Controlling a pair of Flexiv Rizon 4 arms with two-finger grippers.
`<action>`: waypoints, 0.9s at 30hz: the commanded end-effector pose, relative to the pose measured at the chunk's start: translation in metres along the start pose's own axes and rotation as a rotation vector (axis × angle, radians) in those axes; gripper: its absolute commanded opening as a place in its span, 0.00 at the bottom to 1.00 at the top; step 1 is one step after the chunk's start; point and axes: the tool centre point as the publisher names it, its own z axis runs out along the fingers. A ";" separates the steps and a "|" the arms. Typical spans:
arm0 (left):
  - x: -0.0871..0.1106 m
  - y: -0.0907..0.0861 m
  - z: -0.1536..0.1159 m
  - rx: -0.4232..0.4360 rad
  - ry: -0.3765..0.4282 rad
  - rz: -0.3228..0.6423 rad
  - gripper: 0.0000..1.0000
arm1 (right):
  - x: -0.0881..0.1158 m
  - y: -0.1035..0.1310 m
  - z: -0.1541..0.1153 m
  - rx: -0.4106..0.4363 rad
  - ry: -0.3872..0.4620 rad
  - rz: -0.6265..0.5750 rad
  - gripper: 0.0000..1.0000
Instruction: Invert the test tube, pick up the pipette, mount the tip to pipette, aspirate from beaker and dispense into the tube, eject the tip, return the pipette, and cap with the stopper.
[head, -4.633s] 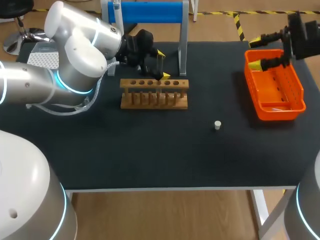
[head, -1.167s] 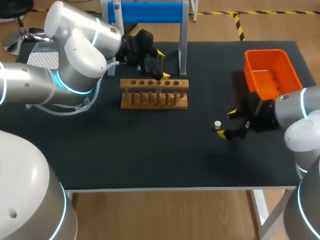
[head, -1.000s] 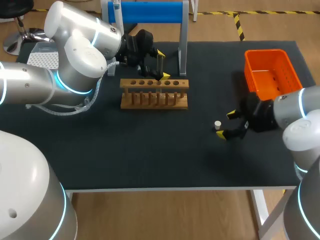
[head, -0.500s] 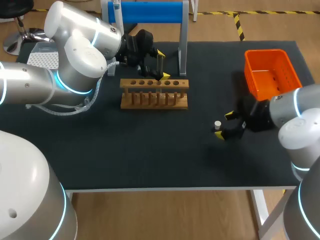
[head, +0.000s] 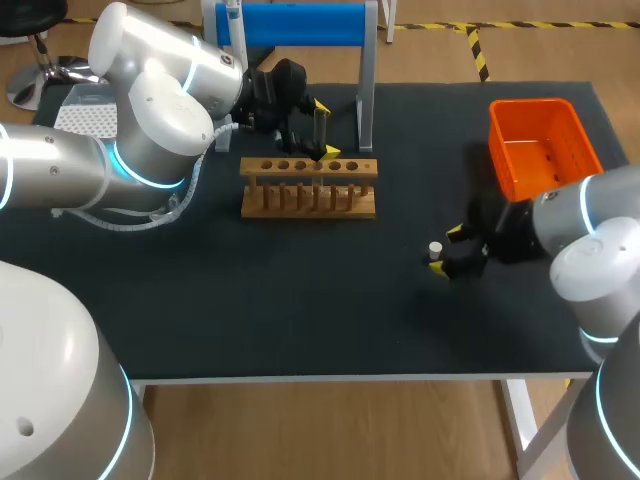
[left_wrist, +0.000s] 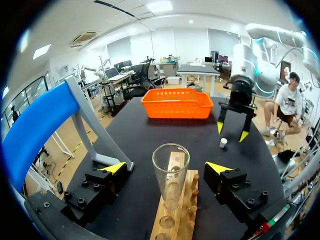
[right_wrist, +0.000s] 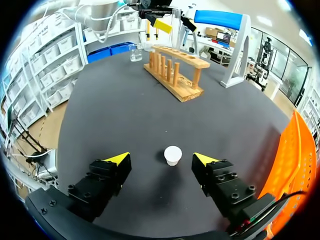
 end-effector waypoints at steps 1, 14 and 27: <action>-0.001 0.000 0.000 -0.003 0.002 -0.002 1.00 | 0.000 0.003 0.003 0.013 -0.003 0.001 0.80; -0.001 0.000 0.000 -0.003 0.002 -0.002 1.00 | -0.006 0.009 0.004 0.014 -0.013 0.010 0.90; -0.001 0.000 0.000 -0.003 0.002 -0.002 1.00 | -0.007 0.006 0.005 0.018 -0.018 0.018 0.61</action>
